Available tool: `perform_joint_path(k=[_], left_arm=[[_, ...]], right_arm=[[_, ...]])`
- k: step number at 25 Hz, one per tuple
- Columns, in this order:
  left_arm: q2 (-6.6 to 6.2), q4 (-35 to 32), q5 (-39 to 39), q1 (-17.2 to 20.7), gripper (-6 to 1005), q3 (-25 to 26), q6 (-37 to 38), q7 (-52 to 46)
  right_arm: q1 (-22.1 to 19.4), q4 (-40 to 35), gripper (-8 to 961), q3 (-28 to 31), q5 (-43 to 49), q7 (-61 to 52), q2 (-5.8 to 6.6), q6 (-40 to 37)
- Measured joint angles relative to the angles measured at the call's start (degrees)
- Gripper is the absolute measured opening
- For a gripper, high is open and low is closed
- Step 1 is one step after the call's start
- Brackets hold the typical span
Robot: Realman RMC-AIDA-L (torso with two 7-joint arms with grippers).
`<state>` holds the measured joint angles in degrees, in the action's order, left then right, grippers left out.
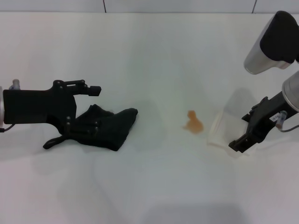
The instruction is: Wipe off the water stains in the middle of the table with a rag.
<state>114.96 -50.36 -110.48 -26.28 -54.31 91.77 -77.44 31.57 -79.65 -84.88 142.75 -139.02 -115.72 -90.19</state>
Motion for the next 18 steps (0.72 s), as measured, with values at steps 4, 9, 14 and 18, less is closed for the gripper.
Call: perform_joint_path(k=[4, 9, 14, 18], left_arm=[[0.00, 0.0, 0.0, 0.0, 861, 0.0, 0.0, 0.0], [0.00, 0.0, 0.0, 0.0, 862, 0.0, -0.1, 0.0], [0.00, 0.0, 0.0, 0.0, 862, 0.0, -0.2, 0.0], [0.00, 0.1, 0.0, 0.0, 861, 0.0, -0.4, 0.0]], right_arm=[[0.2, 1.3, 855, -0.1, 0.0, 0.0, -0.02, 0.9], [0.2, 2.3, 855, -0.3, -0.4, 0.0, -0.03, 1.8], [0.2, 2.6, 855, -0.4, -0.6, 0.0, -0.03, 2.2], [0.4, 3.6, 855, -0.4, -0.6, 0.0, -0.03, 2.4]])
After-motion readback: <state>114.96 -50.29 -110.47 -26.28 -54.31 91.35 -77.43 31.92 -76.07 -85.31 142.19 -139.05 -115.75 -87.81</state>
